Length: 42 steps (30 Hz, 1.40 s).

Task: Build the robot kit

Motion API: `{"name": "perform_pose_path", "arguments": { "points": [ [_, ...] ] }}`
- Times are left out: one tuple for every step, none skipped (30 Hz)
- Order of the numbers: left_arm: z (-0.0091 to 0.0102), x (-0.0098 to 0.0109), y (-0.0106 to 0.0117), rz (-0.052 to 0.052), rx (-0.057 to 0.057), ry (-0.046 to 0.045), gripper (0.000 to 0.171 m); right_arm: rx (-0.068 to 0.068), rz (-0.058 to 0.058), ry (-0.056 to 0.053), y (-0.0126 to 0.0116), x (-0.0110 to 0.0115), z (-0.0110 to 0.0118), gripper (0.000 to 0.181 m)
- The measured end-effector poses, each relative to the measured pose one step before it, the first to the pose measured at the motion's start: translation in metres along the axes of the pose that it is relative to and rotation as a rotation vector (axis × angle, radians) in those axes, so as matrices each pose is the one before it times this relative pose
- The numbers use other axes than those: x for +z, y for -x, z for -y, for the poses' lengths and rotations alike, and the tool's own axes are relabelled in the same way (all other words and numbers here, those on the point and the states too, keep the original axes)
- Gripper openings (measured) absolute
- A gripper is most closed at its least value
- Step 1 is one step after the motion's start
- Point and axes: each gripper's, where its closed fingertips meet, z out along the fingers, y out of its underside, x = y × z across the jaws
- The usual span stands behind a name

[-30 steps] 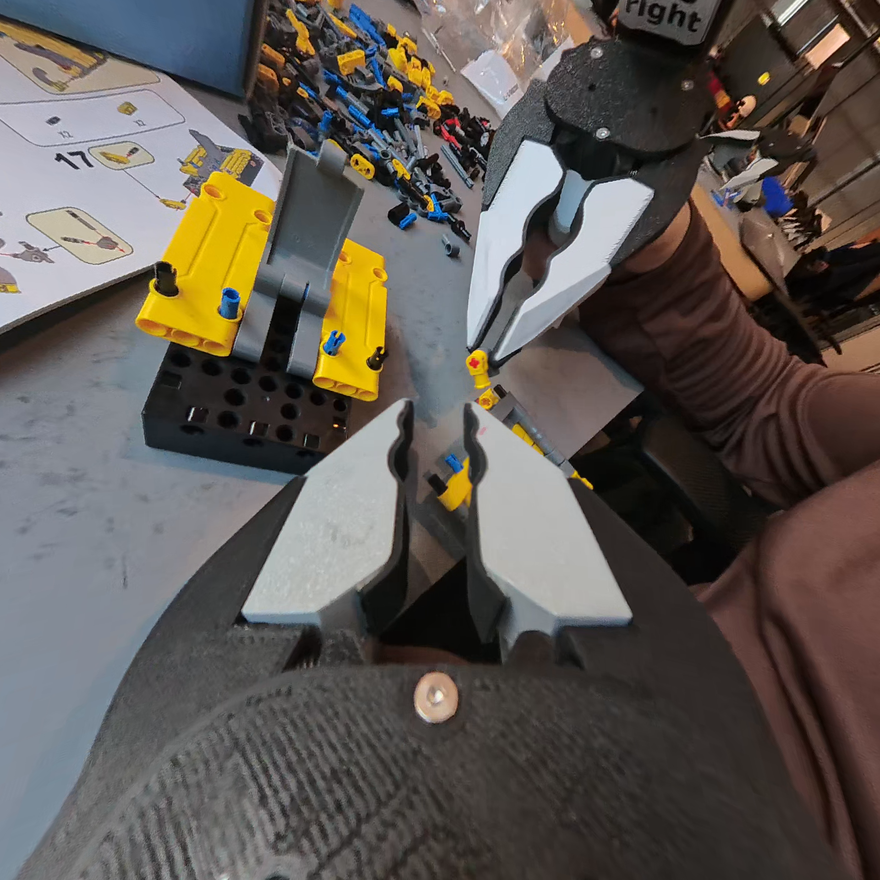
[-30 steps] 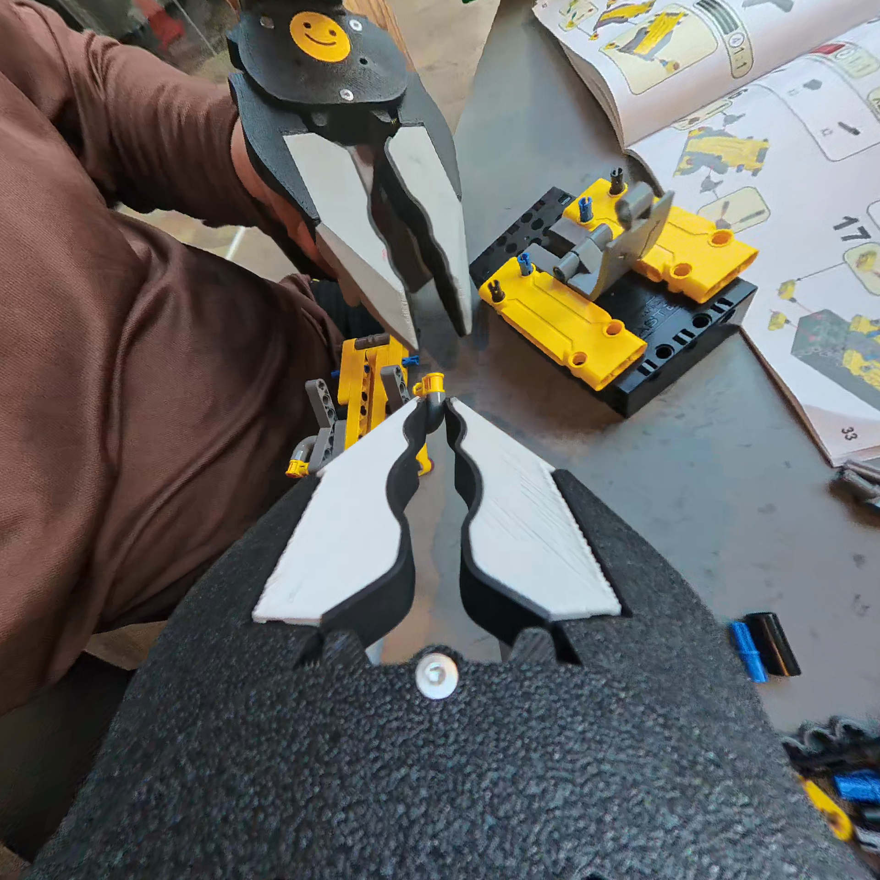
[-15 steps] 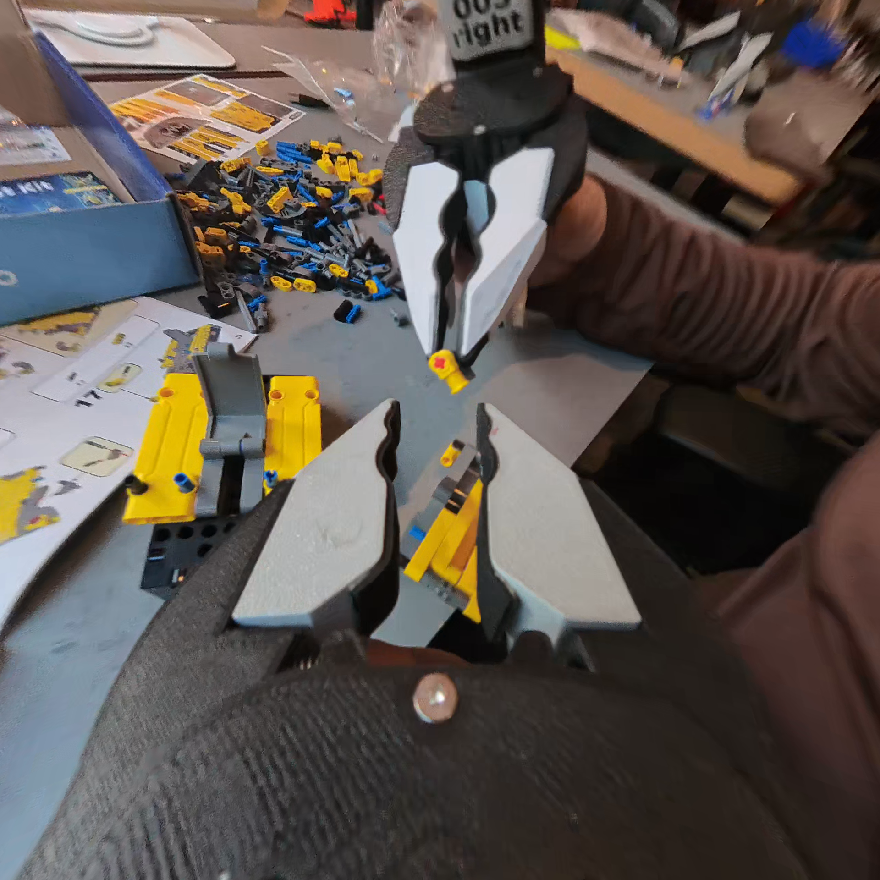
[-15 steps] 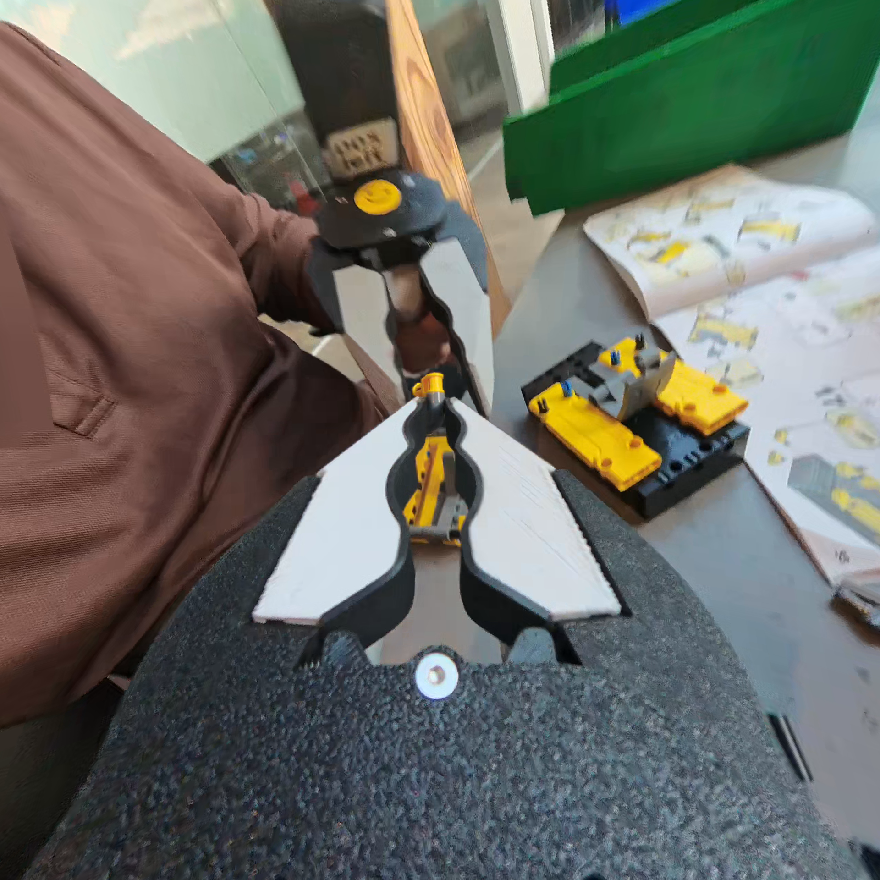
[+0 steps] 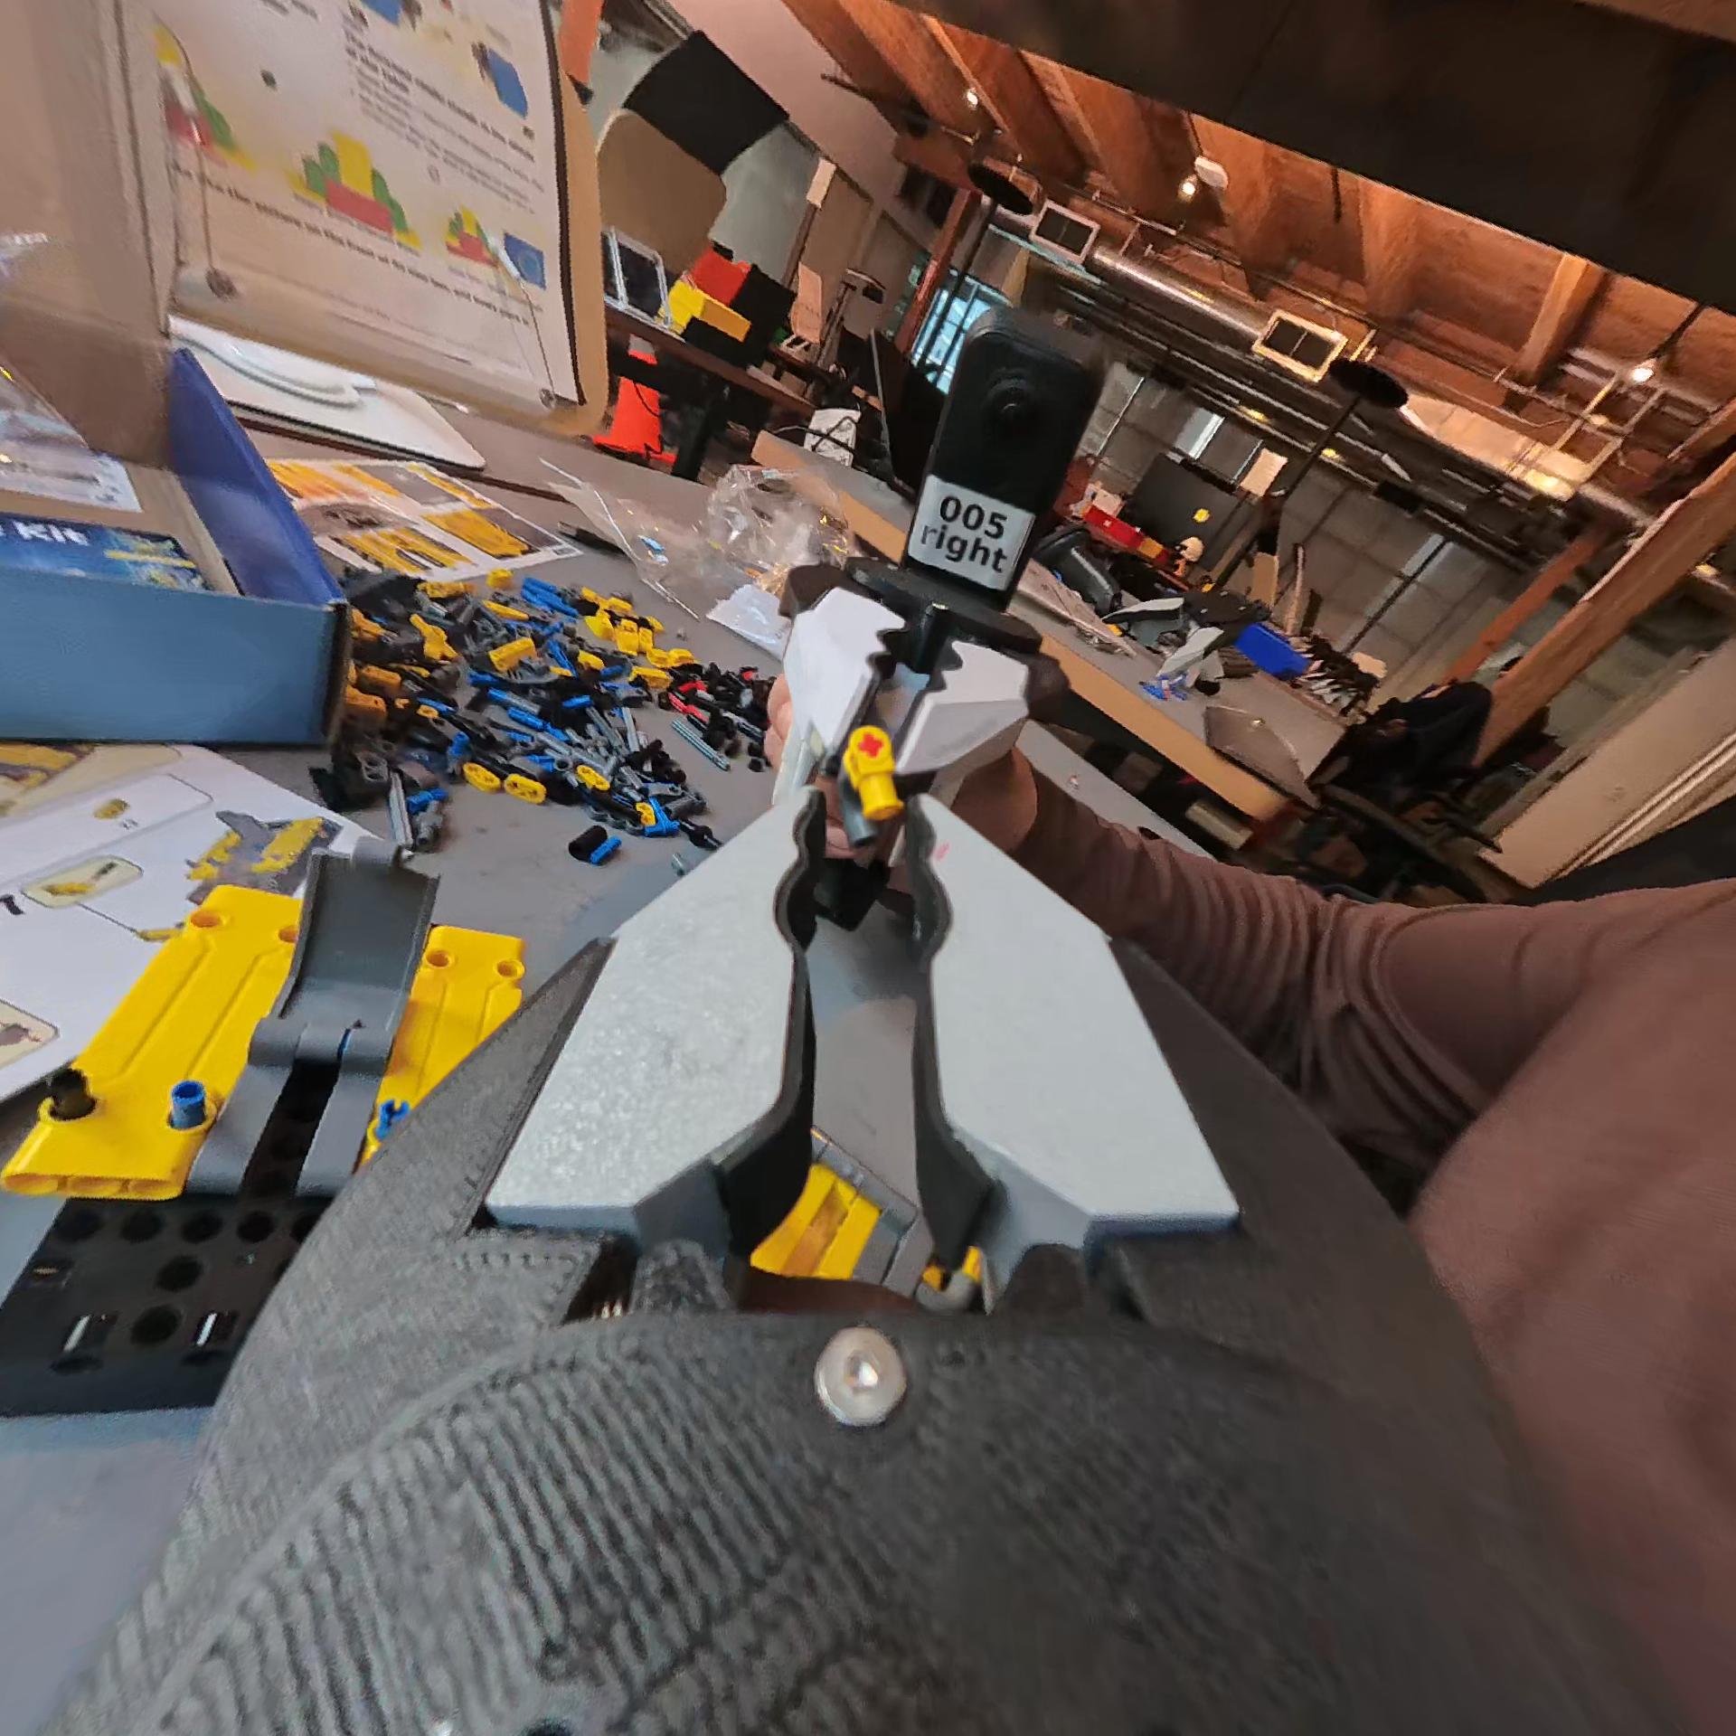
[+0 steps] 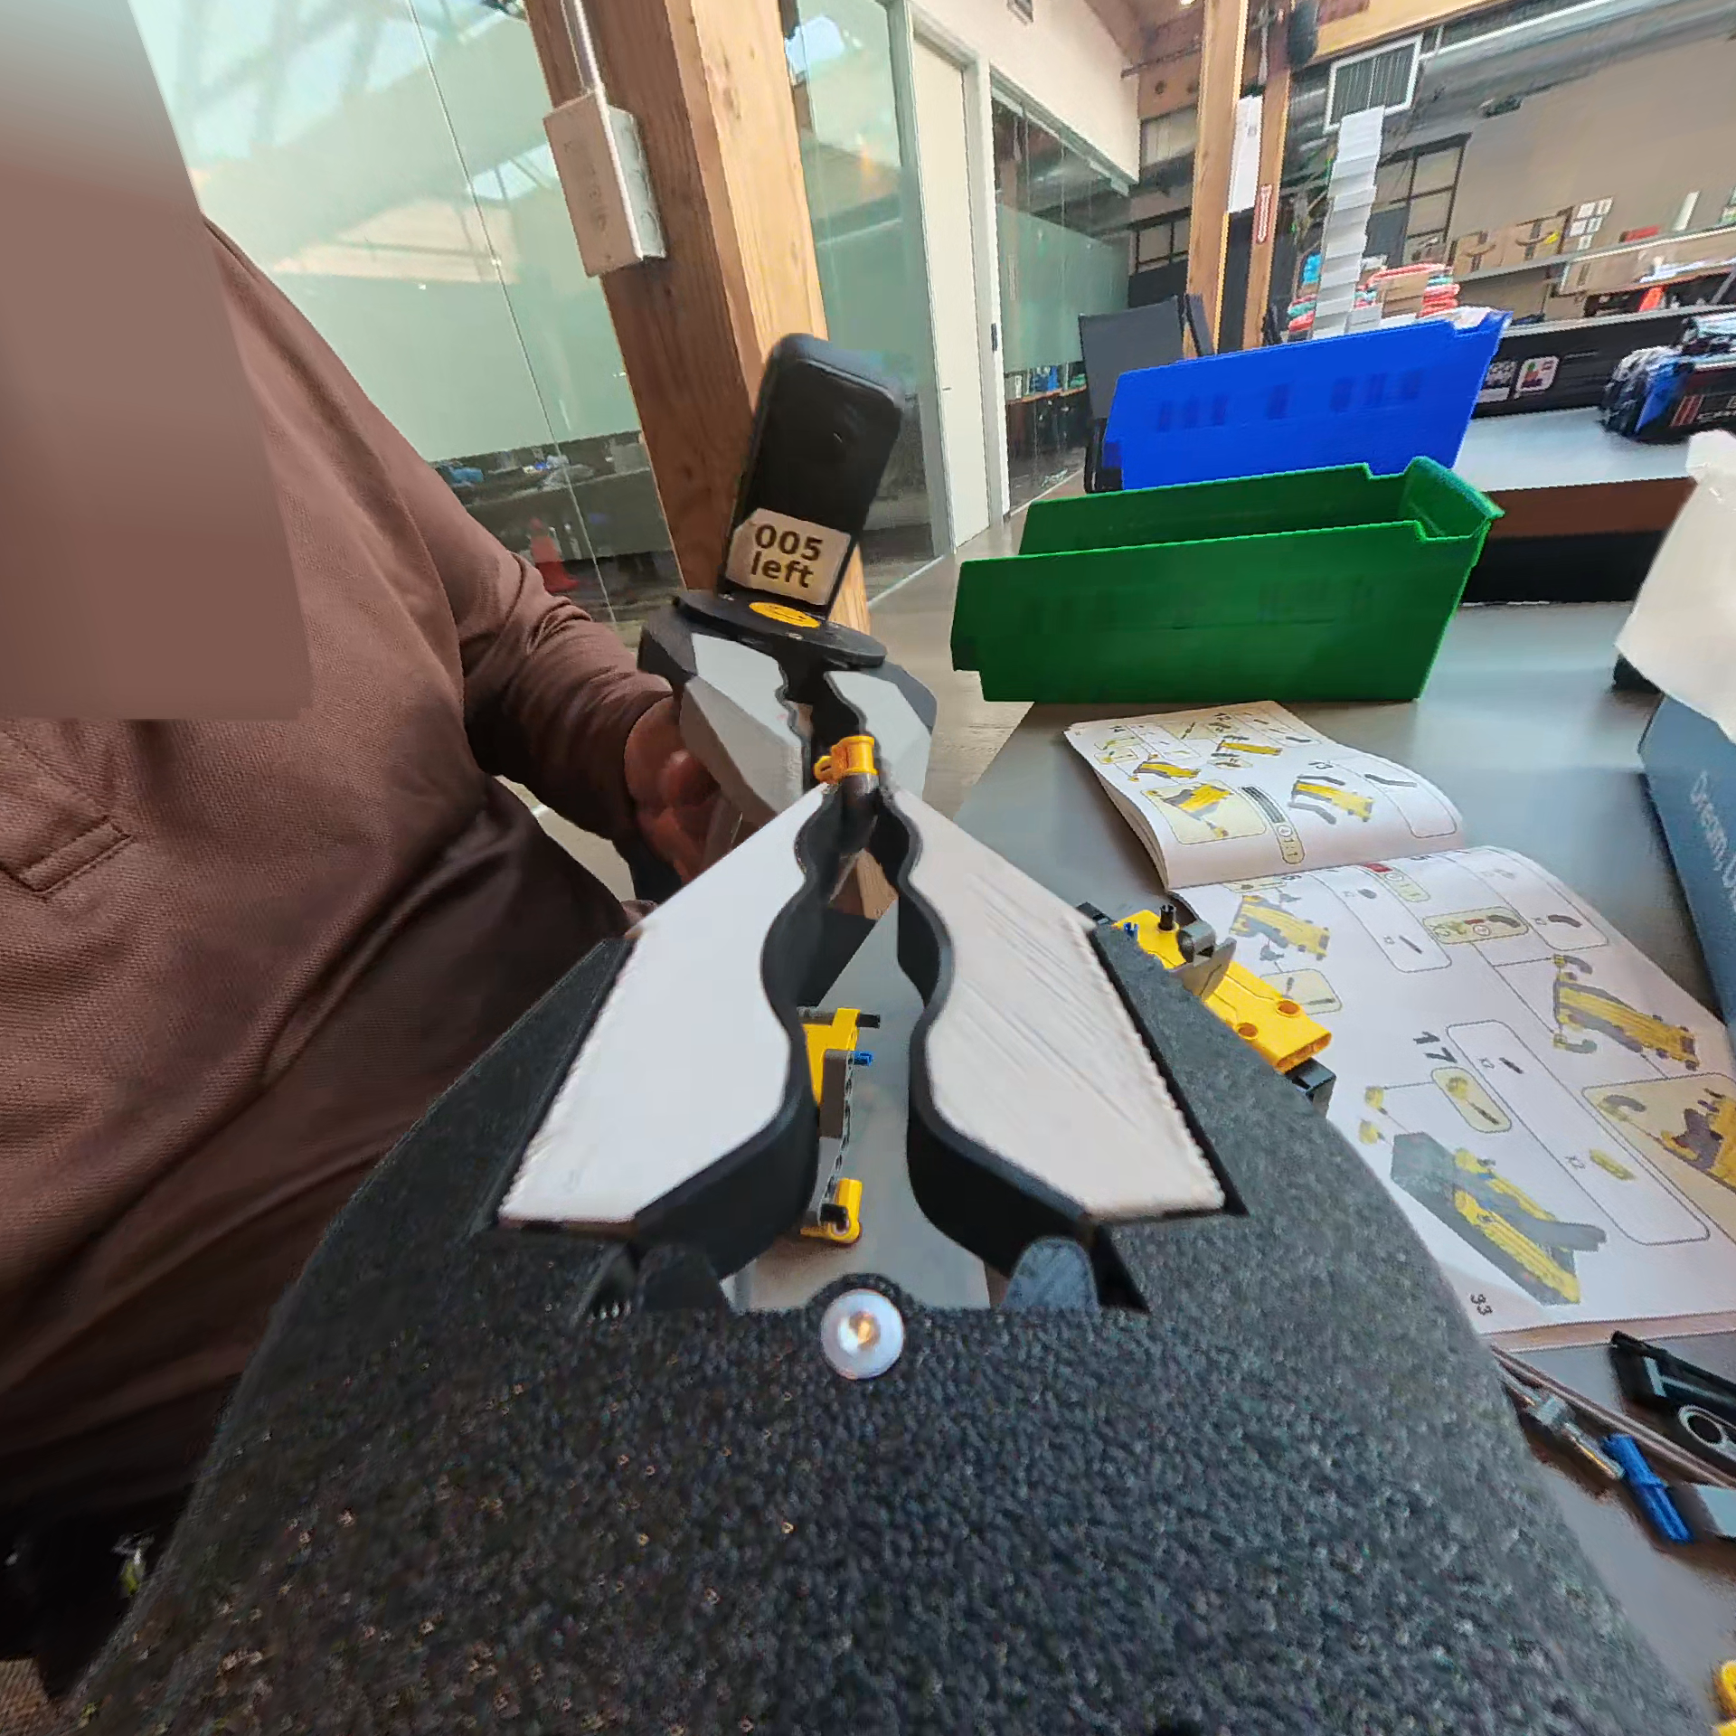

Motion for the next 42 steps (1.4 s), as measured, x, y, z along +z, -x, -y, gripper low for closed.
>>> {"name": "perform_pose_path", "arguments": {
  "points": [
    [0.00139,0.00048,0.00105,0.0192,0.0327,-0.00824,0.01,-0.0016,-0.0148,-0.0103,-0.00232,-0.00055,0.00099,0.007],
    [-0.00025,0.00086,0.00171,0.0262,0.0361,0.00127,0.008,0.0042,0.0001,-0.0004,-0.00046,-0.00059,-0.00011,0.007],
    [-0.00101,0.00077,0.00076,0.0236,0.0418,0.00441,0.007,0.0083,0.0048,0.0038,-0.00004,-0.00069,-0.0004,0.007],
    [-0.00051,0.00042,0.00063,0.0229,0.0447,0.00194,0.007,0.0039,0.0019,0.0029,0.00004,-0.00038,-0.00052,0.006],
    [-0.00185,0.00058,0.0016,0.0268,0.044,0.01195,0.006,-0.0037,-0.006,0.0092,-0.00077,0.00026,-0.00166,0.007],
    [-0.00302,0.00072,0.00285,0.0314,0.0464,0.02313,0.006,-0.0087,-0.0135,0.0157,-0.00193,0.00041,-0.00301,0.007],
    [-0.00382,0.00061,0.00383,0.0345,0.0533,0.0305,0.006,-0.0058,-0.0146,0.0197,-0.00254,0.00034,-0.00373,0.007],
    [-0.00401,0.00046,0.00368,0.0312,0.0541,0.03264,0.006,0.0028,-0.0114,0.0198,-0.00265,0.00035,-0.00384,0.008],
    [-0.00416,0.00041,0.0038,0.0301,0.0556,0.03372,0.005,0.0124,-0.0129,0.0227,-0.00323,0.00046,-0.00411,0.008],
    [-0.00511,0.00092,0.00476,0.0364,0.0618,0.0401,0.005,0.0163,-0.0193,0.0291,-0.00431,0.00064,-0.00481,0.008],
    [-0.0065,0.00152,0.0045,0.035,0.0709,0.04769,0.005,0.015,-0.0178,0.0325,-0.00389,0.00046,-0.00499,0.006],
    [-0.00597,0.00142,0.0042,0.0341,0.0724,0.04448,0.005,0.0111,-0.0072,0.0195,-0.00173,0.0002,-0.00249,0.007],
    [-0.00498,0.0014,0.00284,0.0266,0.0742,0.04007,0.005,0.01,-0.0052,0.0015,-0.00109,-0.00014,0.00042,0.013],
    [-0.00577,0.00167,0.00303,0.0316,0.0864,0.04766,0.005,0.0131,-0.0093,-0.0011,-0.0014,0.00014,0.0008,0.021],
    [-0.00449,0.00141,0.00355,0.0417,0.0952,0.03893,0.005,0.0133,-0.0108,0.0112,-0.00127,0.00079,-0.00093,0.024],
    [-0.00375,0.00141,0.00296,0.0408,0.0935,0.03496,0.005,0.0061,-0.0112,0.0181,-0.00056,0.00183,-0.0022,0.025],
    [-0.00296,0.00146,0.00166,0.0336,0.0829,0.02847,0.005,-0.0013,-0.008,0.0198,0.00036,0.00261,-0.00275,0.025],
    [-0.00257,0.00166,0.00112,0.032,0.0792,0.02518,0.005,-0.003,-0.0139,0.0201,-0.00038,0.00284,-0.00289,0.025],
    [-0.0023,0.0016,0.00137,0.0374,0.0833,0.02142,0.005,-0.0034,-0.0199,0.0152,-0.00144,0.00287,-0.00245,0.024],
    [-0.0016,0.0014,0.00003,0.0305,0.0736,0.01507,0.005,0.0008,-0.0286,0.0115,-0.00348,0.00193,-0.00212,0.022],
    [-0.00143,0.00124,-0.00193,0.0134,0.0504,0.01311,0.005,0.0065,-0.03,0.0123,-0.00486,0.00104,-0.0027,0.019],
    [-0.00044,0.00074,-0.00155,0.0118,0.0339,0.0043,0.005,0.0144,-0.0113,0.0158,-0.00305,0.0005,-0.00348,0.017],
    [-0.00002,0.00032,-0.00031,0.0158,0.0313,0.00302,0.005,0.0222,0.0016,0.014,-0.00157,0.00013,-0.00302,0.016],
    [0.00009,0.00012,0.00025,0.017,0.0294,0.0038,0.005,0.0204,0.0056,0.003,-0.00083,-0.00027,-0.00136,0.016],
    [0.00095,0.00014,0.00015,0.0119,0.021,0.00053,0.005,0.0156,0.0111,-0.0039,0.00092,-0.00025,0.00011,0.018],
    [0.00111,0.00044,-0.00057,0.0027,0.0114,0.00029,0.005,0.0099,0.0151,-0.0073,0.00225,0.00006,0.00139,0.02],
    [0.00086,0.00073,-0.00116,-0.0039,0.0089,0.00206,0.005,0.0018,0.0033,-0.0046,0.0013,0.0004,0.00121,0.021],
    [0.00103,0.00069,-0.00067,-0.0007,0.008,0.00017,0.005,-0.0069,-0.0087,0.0041,0.00009,0.00081,-0.00013,0.021],
    [0.00163,0.00036,-0.00005,0.0009,0.0037,-0.00521,0.005,-0.013,-0.0171,0.0134,-0.00101,0.00091,-0.00171,0.021],
    [0.00092,0.00028,-0.00095,-0.0068,-0.0008,-0.00225,0.005,-0.0186,-0.0236,0.0106,-0.00219,0.00017,-0.00137,0.019],
    [0.00025,0.00031,0.00009,0.0008,-0.0017,-0.00276,0.005,-0.0104,-0.0111,0.004,-0.00079,-0.00046,-0.00035,0.018],
    [0.00062,-0.00013,0.00052,0.005,0.0011,-0.0097,0.005,0.0016,-0.0044,0.002,-0.00079,-0.00061,-0.00006,0.016],
    [0.00046,-0.00045,0.00067,0.0056,-0.0015,-0.0088,0.005,0.0029,0.0052,-0.0011,0.00013,-0.00075,0.00027,0.016],
    [0.00071,-0.00089,0.00111,0.009,-0.0003,-0.00833,0.005,0.0064,0.0095,-0.0053,0.00055,-0.00088,0.00071,0.016],
    [0.00063,-0.00107,0.00123,0.011,0.0043,-0.0076,0.005,0.0088,0.0106,-0.0048,0.00061,-0.00076,0.00068,0.016],
    [0.00047,-0.00085,0.00082,0.009,0.0055,-0.00661,0.005,0.0074,0.0086,-0.0028,0.00055,-0.00038,0.00042,0.016],
    [-0.00002,-0.00038,0.0001,0.0057,0.0056,-0.00474,0.005,0.0048,0.0034,0.0011,0.00005,0.00006,-0.00032,0.016],
    [-0.00053,0.00001,-0.00021,0.0076,0.0096,-0.00243,0.005,0.0068,0.0001,0.003,-0.00045,0.00044,-0.00079,0.016],
    [-0.00059,0.0002,-0.00067,0.0082,0.0135,-0.00168,0.005,0.0098,0.0019,0.0049,-0.00039,0.00059,-0.00114,0.016],
    [-0.00033,-0.00001,-0.00143,0.003,0.0091,-0.001,0.005,0.0168,0.0054,0.0081,-0.00031,0.0006,-0.00184,0.017],
    [0.0002,-0.00039,-0.00088,0.0037,0.0012,-0.00422,0.005,0.0252,0.0115,0.0051,-0.00017,0.00043,-0.00151,0.019],
    [0.00062,-0.00078,0.00003,0.0082,0.002,-0.00965,0.005,0.031,0.02,-0.0017,0.00064,-0.00013,-0.00041,0.02]
  ]
}}
